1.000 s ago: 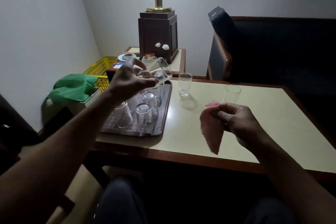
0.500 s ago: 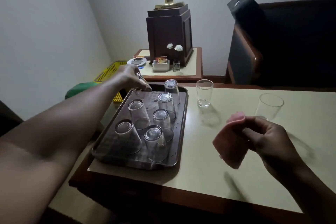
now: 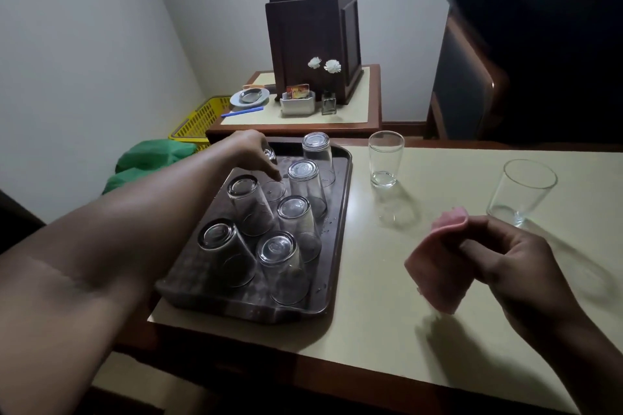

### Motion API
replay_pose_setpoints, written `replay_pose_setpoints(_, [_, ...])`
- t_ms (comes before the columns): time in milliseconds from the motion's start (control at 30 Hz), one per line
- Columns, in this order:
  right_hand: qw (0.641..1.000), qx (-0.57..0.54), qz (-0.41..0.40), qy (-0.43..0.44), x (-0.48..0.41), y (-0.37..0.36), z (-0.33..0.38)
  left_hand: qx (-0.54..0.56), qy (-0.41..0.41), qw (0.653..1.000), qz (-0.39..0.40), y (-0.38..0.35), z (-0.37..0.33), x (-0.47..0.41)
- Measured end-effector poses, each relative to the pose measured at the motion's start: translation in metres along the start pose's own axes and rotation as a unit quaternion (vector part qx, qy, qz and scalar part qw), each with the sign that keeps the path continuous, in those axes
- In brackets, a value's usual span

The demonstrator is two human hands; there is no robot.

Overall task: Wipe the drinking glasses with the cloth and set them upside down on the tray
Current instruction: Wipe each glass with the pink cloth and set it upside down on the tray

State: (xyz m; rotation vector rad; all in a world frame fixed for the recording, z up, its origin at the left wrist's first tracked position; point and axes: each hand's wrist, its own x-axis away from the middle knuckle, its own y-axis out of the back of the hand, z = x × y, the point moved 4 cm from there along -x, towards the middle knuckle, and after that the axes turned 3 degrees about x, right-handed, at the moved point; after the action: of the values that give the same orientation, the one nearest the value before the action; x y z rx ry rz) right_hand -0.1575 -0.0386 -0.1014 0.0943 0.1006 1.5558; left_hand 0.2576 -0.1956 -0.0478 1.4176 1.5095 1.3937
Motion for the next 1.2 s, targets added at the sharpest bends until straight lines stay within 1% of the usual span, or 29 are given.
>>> replay_pose_setpoints(67, [1.000,-0.004,-0.007,-0.002,0.003,0.002,0.002,0.033,0.001,0.999,-0.014,0.012,0.004,0.004])
replay_pose_setpoints(100, [1.000,-0.007,-0.012,-0.004,0.004,0.005,0.002,0.061,0.005,0.997,-0.037,0.019,0.005,0.010])
replay_pose_setpoints(167, [1.000,-0.017,-0.020,-0.006,0.005,0.009,0.001,0.112,-0.002,0.987,-0.117,0.036,-0.003,0.030])
replay_pose_setpoints(233, [0.999,-0.027,-0.026,-0.006,0.006,0.015,0.001,0.129,-0.054,0.966,-0.219,0.046,-0.033,0.060])
replay_pose_setpoints(267, [0.999,-0.032,-0.030,-0.006,0.007,0.019,0.002,0.139,-0.098,0.954,-0.249,0.046,-0.056,0.078])
replay_pose_setpoints(300, [0.999,-0.039,-0.033,-0.005,0.008,0.023,0.004,0.156,-0.143,0.945,-0.251,0.041,-0.080,0.093])
replay_pose_setpoints(367, [0.998,-0.056,-0.042,-0.003,0.011,0.033,0.010,0.185,-0.217,0.938,-0.197,0.020,-0.128,0.117])
replay_pose_setpoints(433, [0.996,-0.062,-0.058,0.006,0.012,0.047,0.017,0.216,-0.243,0.939,-0.115,-0.016,-0.169,0.122])
replay_pose_setpoints(533, [0.993,-0.082,-0.081,0.021,0.012,0.073,0.028,0.287,-0.221,0.932,-0.017,-0.087,-0.219,0.113])
replay_pose_setpoints(633, [0.991,-0.078,-0.109,0.031,0.010,0.102,0.036,0.331,-0.198,0.922,0.037,-0.154,-0.263,0.100])
replay_pose_setpoints(700, [0.989,-0.072,-0.120,0.035,0.007,0.120,0.038,0.346,-0.208,0.914,0.049,-0.182,-0.291,0.092])
replay_pose_setpoints(767, [0.987,-0.090,-0.126,0.035,0.005,0.135,0.039,0.364,-0.232,0.901,0.050,-0.197,-0.317,0.088])
replay_pose_setpoints(900, [0.981,-0.145,-0.122,0.029,0.000,0.152,0.038,0.384,-0.254,0.888,0.024,-0.209,-0.340,0.083])
replay_pose_setpoints(1000, [0.976,-0.186,-0.112,0.017,0.000,0.153,0.038,0.380,-0.276,0.883,0.021,-0.204,-0.330,0.099])
replay_pose_setpoints(1067, [0.973,-0.198,-0.114,0.016,0.000,0.153,0.041,0.399,-0.278,0.873,0.033,-0.199,-0.311,0.123])
replay_pose_setpoints(1133, [0.974,-0.195,-0.116,0.021,0.002,0.148,0.045,0.442,-0.276,0.852,0.047,-0.189,-0.289,0.154])
replay_pose_setpoints(1200, [0.978,-0.186,-0.094,0.024,0.010,0.132,0.047,0.492,-0.267,0.826,0.075,-0.175,-0.270,0.187])
